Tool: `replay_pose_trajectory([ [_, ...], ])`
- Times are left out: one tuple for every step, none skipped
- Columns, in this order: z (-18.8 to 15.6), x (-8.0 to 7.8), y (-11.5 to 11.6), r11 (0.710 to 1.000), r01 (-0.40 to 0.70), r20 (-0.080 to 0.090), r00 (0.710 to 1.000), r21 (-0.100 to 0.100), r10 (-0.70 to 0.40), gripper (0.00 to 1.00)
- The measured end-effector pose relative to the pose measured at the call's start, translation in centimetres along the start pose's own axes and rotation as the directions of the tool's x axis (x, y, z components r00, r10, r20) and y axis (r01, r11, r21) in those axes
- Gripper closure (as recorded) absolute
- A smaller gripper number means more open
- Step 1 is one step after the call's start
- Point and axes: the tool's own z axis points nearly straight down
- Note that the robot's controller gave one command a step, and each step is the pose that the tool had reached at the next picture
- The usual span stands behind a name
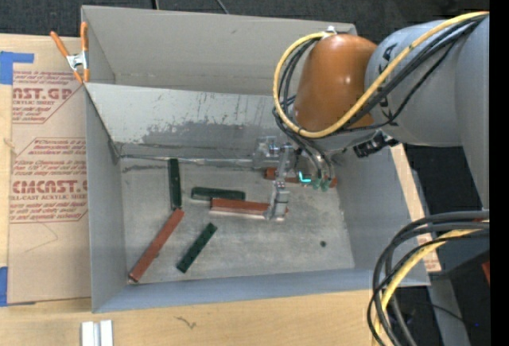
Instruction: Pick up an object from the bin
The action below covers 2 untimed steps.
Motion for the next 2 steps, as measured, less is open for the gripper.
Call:
replay_pose_trajectory([
  [7.8,4.9,-1.1,0.994,-0.113,-0.002,0.994,0.001,0.113,0.00],
  [4.3,5.2,1.2,0.996,-0.089,0.009,0.996,-0.002,0.089,0.00],
])
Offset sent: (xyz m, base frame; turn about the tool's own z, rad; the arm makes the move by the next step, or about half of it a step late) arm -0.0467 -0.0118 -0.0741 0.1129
